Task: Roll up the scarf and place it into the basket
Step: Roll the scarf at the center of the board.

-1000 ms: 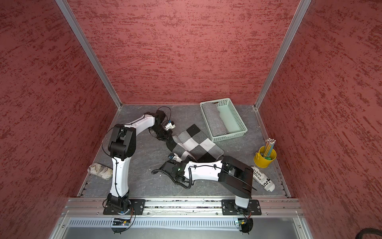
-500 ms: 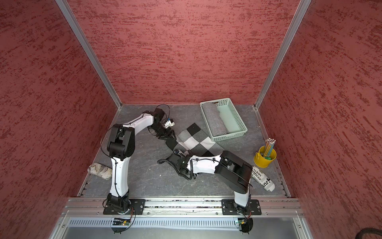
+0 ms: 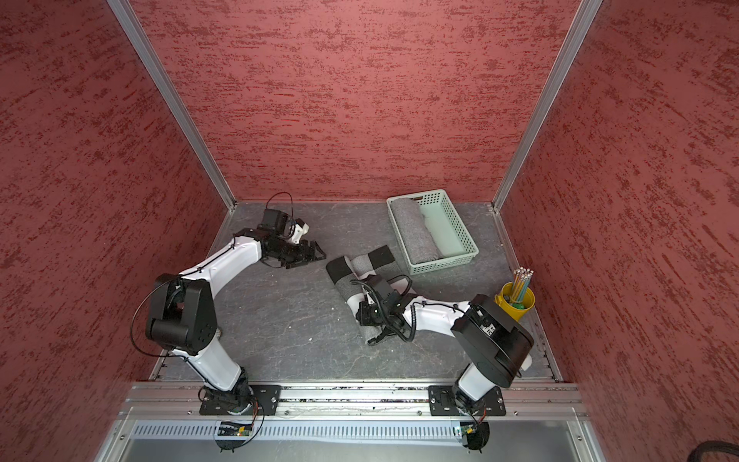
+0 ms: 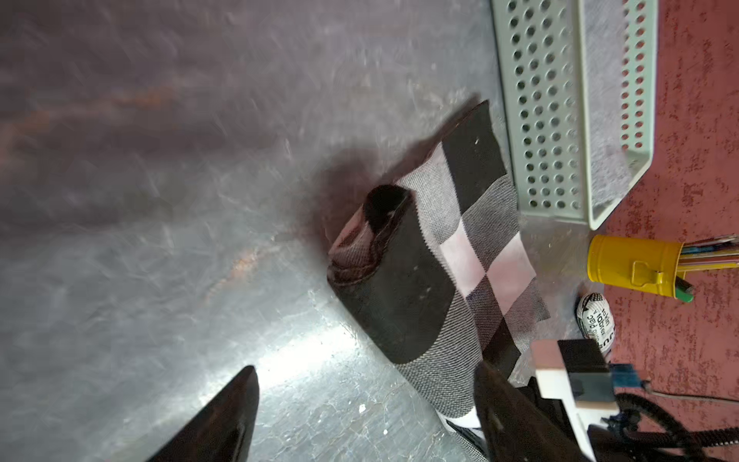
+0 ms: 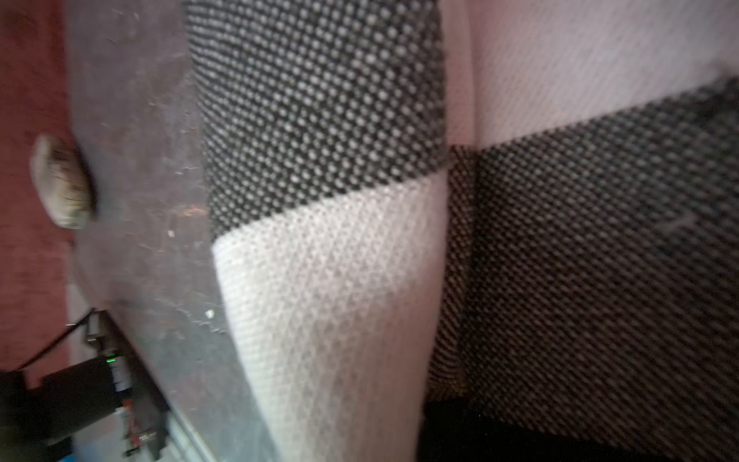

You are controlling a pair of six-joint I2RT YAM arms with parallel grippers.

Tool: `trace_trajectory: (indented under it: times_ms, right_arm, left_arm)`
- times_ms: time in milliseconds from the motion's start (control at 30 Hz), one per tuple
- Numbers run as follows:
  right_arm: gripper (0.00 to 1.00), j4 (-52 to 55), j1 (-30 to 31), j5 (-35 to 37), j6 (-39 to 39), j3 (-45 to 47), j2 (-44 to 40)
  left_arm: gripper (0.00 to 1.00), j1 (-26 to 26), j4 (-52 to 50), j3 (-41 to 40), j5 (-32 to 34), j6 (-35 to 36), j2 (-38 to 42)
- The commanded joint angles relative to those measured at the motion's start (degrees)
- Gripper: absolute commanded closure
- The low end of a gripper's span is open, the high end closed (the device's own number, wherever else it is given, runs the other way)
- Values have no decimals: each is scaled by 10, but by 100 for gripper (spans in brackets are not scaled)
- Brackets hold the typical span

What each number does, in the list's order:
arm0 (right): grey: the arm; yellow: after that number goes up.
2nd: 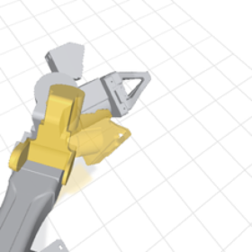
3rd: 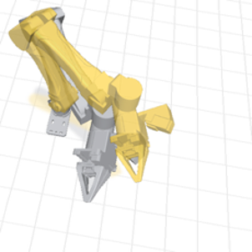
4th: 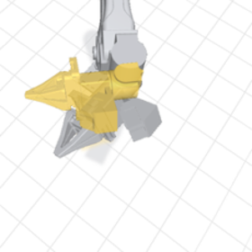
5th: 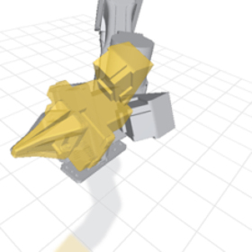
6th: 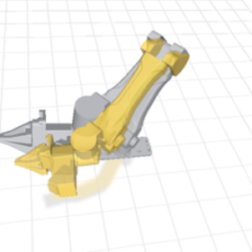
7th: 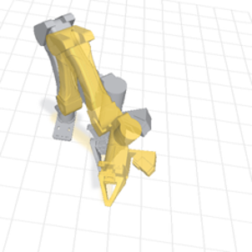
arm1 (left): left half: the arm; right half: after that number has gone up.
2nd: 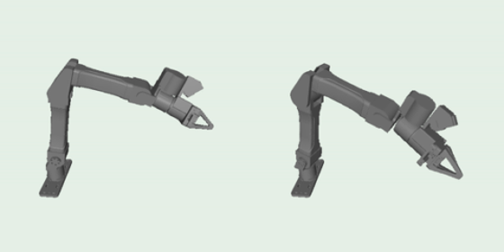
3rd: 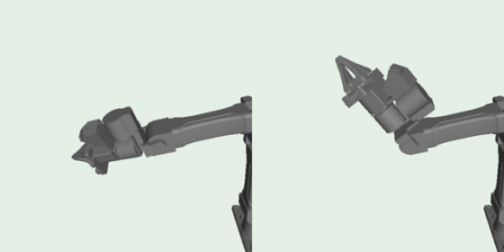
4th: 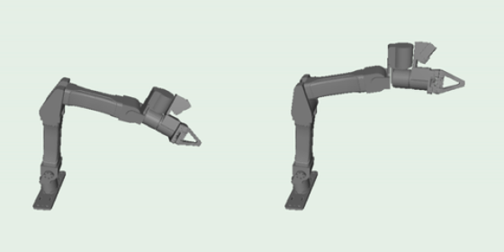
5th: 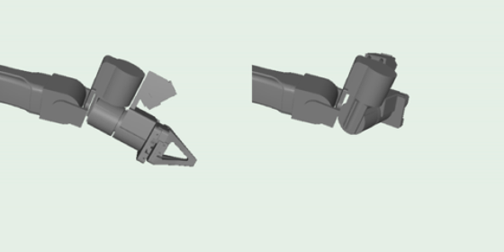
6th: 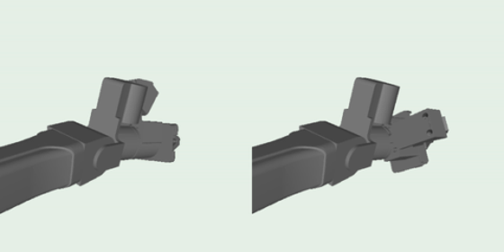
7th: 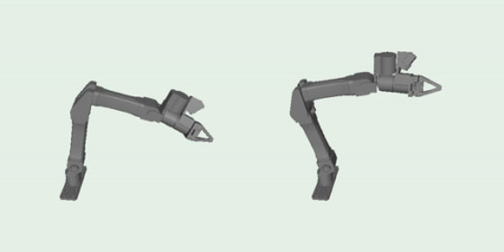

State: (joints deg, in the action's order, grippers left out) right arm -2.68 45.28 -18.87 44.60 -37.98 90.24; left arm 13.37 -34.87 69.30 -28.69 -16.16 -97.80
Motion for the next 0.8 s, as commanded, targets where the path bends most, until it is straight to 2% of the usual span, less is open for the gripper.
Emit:
trace_trajectory:
  times_ms: [0, 167, 400, 500, 533, 600, 667, 700, 767]
  right_arm:
    - [100, -168, -19, -106, 133, 80, -8]
    - [100, -267, -24, -111, 168, 128, -4]
    - [100, -381, -25, -125, 193, 143, 68]
    - [100, -427, -24, -137, 200, 131, 101]
    - [100, -434, -24, -142, 199, 121, 113]
    - [100, -433, -23, -150, 192, 102, 129]
    - [90, -370, -21, -147, 168, 73, 131]
    - [83, -326, -19, -136, 148, 58, 125]
    - [67, -171, -12, -89, 85, 15, 98]
  left_arm:
    - [14, 46, 103, -57, 13, -120, 20]
    - [14, 118, 210, -117, 13, -218, 5]
    - [16, 180, 260, -129, 29, -263, -23]
    - [30, 187, 250, -130, 51, -268, -32]
    - [39, 186, 243, -130, 65, -268, -33]
    - [63, 186, 212, -122, 109, -254, -34]
    - [87, 184, 162, -102, 169, -232, -28]
    - [92, 184, 137, -90, 198, -220, -25]
    - [100, 184, 62, -51, 267, -185, -27]
